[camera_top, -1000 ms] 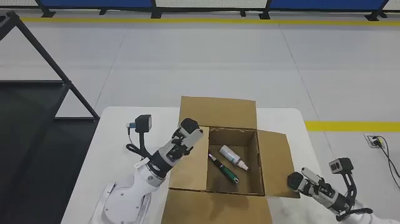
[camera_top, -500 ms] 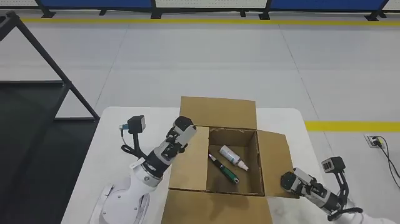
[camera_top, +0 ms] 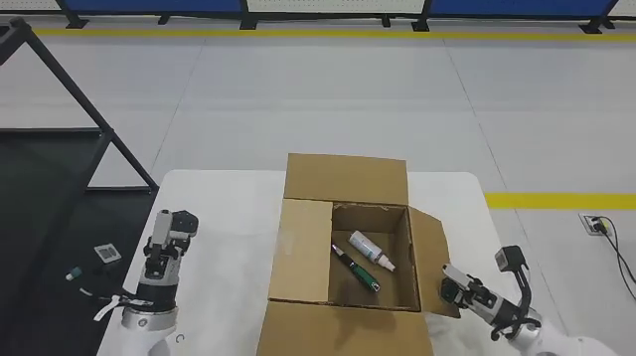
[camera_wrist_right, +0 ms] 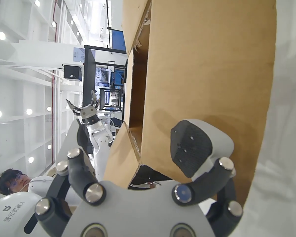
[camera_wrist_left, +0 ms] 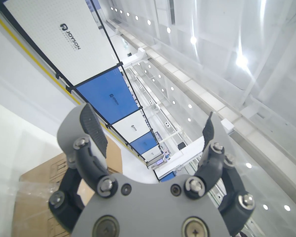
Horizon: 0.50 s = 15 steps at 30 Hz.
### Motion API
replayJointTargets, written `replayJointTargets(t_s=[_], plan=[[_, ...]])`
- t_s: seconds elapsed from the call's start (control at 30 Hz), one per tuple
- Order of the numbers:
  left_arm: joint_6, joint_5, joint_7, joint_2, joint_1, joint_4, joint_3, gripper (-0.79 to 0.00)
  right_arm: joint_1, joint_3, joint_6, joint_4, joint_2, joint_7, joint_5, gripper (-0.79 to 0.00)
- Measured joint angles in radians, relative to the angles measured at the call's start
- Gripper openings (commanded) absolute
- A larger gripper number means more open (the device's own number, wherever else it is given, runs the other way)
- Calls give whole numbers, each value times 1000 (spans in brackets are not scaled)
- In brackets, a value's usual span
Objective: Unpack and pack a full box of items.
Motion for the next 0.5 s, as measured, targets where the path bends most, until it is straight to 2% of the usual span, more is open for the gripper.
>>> replayJointTargets(t_s=[0.1,0.27,0.37,0.5], plan=[[-17,-8,3,0,29,0,-4,0,-27,27,-29,-46,2,-22,10,0],[-18,-8,2,0,30,0,-4,0,-70,55,-29,-195,4,-50,-7,0],[-18,-8,2,0,30,0,-4,0,-69,34,24,-296,4,-57,-50,0],[-18,-8,2,0,30,0,-4,0,-8,-48,129,-386,2,-65,-138,0]])
